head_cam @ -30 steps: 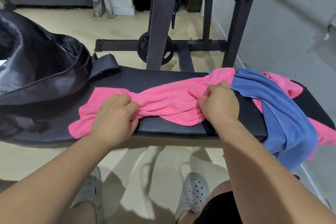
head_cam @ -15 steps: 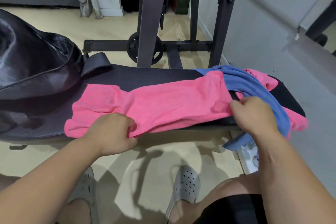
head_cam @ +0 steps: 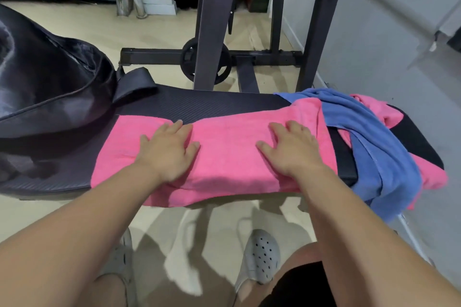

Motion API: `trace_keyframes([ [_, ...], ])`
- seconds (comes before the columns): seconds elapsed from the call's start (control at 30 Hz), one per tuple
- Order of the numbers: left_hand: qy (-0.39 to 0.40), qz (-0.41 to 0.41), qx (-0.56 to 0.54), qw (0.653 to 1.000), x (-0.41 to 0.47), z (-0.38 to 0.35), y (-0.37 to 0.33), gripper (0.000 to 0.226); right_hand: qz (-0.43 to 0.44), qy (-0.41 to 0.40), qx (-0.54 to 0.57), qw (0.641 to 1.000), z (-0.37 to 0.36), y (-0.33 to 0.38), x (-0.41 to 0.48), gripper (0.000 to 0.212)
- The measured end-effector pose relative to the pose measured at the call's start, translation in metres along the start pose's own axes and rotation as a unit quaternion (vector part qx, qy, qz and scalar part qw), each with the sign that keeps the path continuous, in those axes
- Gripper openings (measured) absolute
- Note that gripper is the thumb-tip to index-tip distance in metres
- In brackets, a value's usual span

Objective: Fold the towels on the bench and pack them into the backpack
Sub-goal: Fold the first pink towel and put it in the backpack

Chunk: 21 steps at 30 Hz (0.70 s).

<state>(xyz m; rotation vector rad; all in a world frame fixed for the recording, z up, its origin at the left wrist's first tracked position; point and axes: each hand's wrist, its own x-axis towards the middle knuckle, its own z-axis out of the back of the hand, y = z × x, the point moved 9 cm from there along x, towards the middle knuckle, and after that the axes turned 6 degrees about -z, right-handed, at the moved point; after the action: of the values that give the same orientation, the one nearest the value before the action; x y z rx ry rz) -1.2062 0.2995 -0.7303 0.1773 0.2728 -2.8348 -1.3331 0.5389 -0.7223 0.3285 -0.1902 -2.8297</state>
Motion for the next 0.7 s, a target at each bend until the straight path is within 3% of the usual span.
trace_keyframes([
  [0.17,-0.099,0.004,-0.012,0.995,0.031,0.025,0.014,0.029,-0.021,-0.037,-0.027,0.999,0.0,0.011,0.031,0.064],
  [0.33,-0.064,-0.035,-0.044,0.996,0.051,0.041,0.025,0.028,-0.016,-0.155,0.0,0.988,0.027,0.016,0.047,0.047],
  [0.5,-0.035,-0.081,-0.002,0.996,0.046,0.042,0.038,0.026,0.128,-0.098,0.0,0.987,0.004,0.064,0.055,0.049],
  [0.6,-0.031,-0.076,0.035,0.996,0.041,0.038,0.044,0.012,0.1,-0.085,-0.032,0.991,0.01,0.069,0.057,0.041],
  [0.7,-0.041,-0.067,0.038,0.996,0.037,0.039,0.045,0.024,0.069,-0.088,-0.019,0.994,0.02,0.064,0.058,0.019],
])
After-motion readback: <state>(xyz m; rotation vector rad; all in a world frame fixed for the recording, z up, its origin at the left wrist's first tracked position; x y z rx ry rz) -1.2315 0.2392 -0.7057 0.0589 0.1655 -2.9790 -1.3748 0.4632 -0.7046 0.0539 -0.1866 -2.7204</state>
